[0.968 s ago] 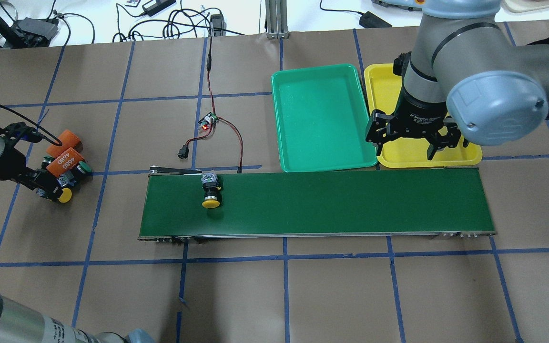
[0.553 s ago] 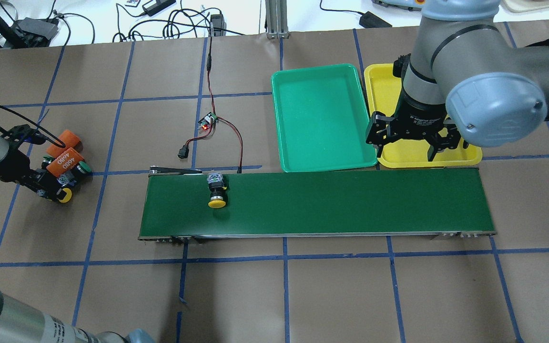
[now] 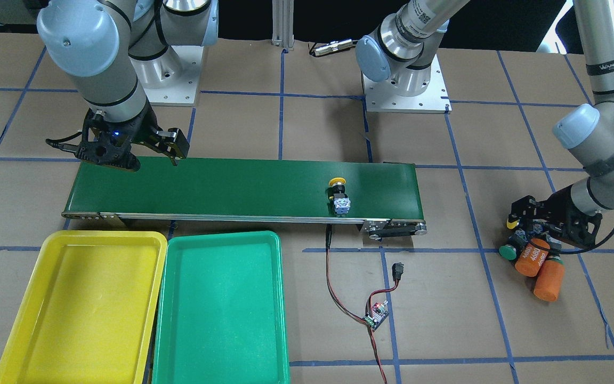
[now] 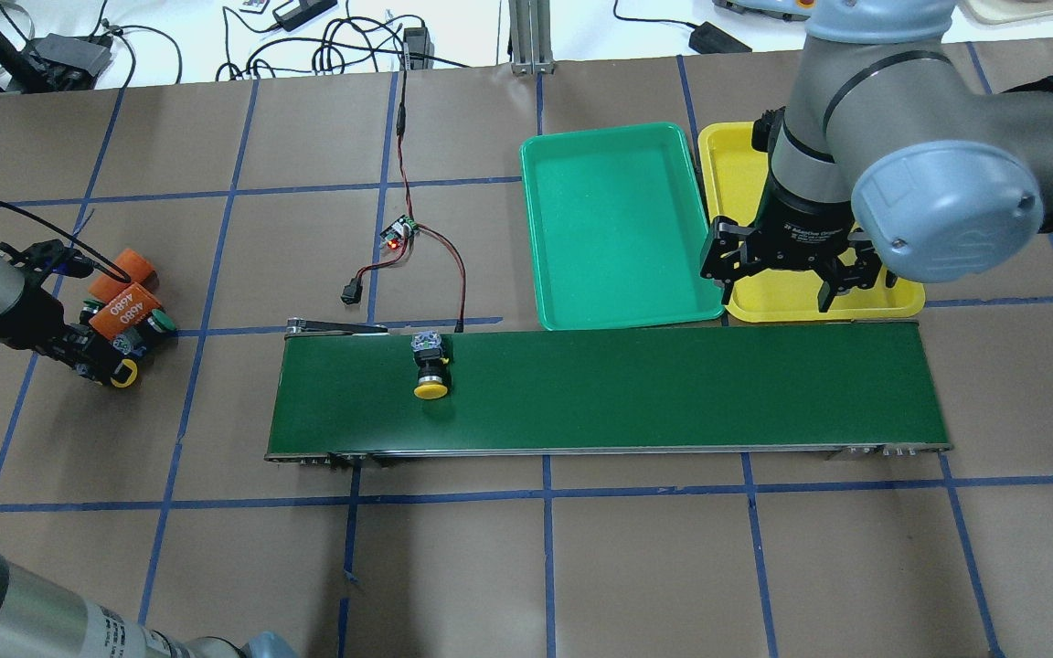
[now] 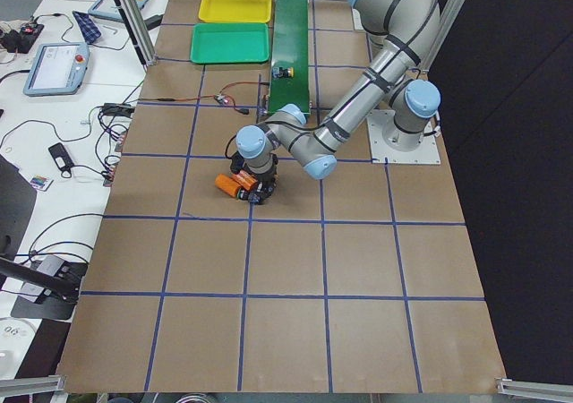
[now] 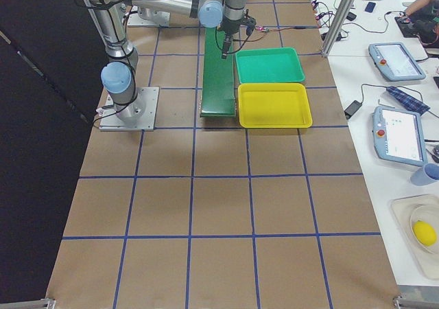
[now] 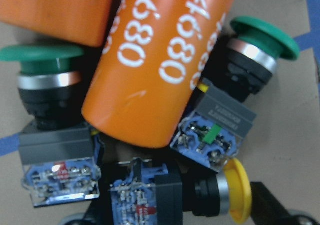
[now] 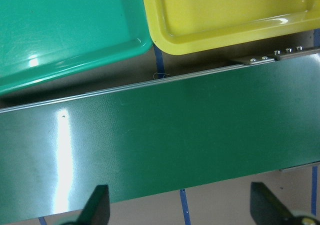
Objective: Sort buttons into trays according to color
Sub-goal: 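Return the left gripper to the pile and grasp another yellow-cap button, then place the second yellow-cap button on the belt with the left gripper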
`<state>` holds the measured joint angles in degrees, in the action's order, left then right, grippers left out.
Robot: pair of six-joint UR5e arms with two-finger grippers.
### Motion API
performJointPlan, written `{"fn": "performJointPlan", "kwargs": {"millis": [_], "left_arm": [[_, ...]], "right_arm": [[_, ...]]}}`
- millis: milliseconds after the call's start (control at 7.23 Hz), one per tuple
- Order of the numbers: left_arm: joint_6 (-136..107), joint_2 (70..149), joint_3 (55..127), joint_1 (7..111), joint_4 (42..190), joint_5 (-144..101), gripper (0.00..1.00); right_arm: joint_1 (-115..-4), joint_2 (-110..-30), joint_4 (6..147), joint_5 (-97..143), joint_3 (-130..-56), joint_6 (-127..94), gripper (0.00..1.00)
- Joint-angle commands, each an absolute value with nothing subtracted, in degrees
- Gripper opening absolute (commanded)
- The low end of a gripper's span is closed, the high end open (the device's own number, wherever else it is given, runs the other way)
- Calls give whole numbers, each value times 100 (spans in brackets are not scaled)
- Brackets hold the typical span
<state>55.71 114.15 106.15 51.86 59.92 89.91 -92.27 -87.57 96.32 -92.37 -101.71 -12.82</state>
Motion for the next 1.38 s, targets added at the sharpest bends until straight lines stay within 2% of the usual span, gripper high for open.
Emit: {"fn": "performJointPlan", "kwargs": {"millis": [0, 277, 553, 830, 1245], "left_arm": [[4919, 11032, 10661, 5360, 6447, 9000, 1], [3760, 10287, 10714, 5930, 7256, 9009, 1], [1970, 9671, 10749, 7086, 7759, 9000, 1], [437, 9632, 10810, 8405, 7778, 8730, 2], [88, 9878, 10907, 8684, 7595, 8518, 2]], "right_arm": [[-9229, -8763, 9782, -9202, -10274, -1275, 100], [-9229, -8789, 9773, -9255, -10318, -1309, 100], [-9237, -8789, 9773, -9220, -10327, -1310, 100], [-9237, -8772, 9773, -9263, -10397, -1301, 100], [-9237, -8807, 9774, -9193, -10450, -1318, 100]]}}
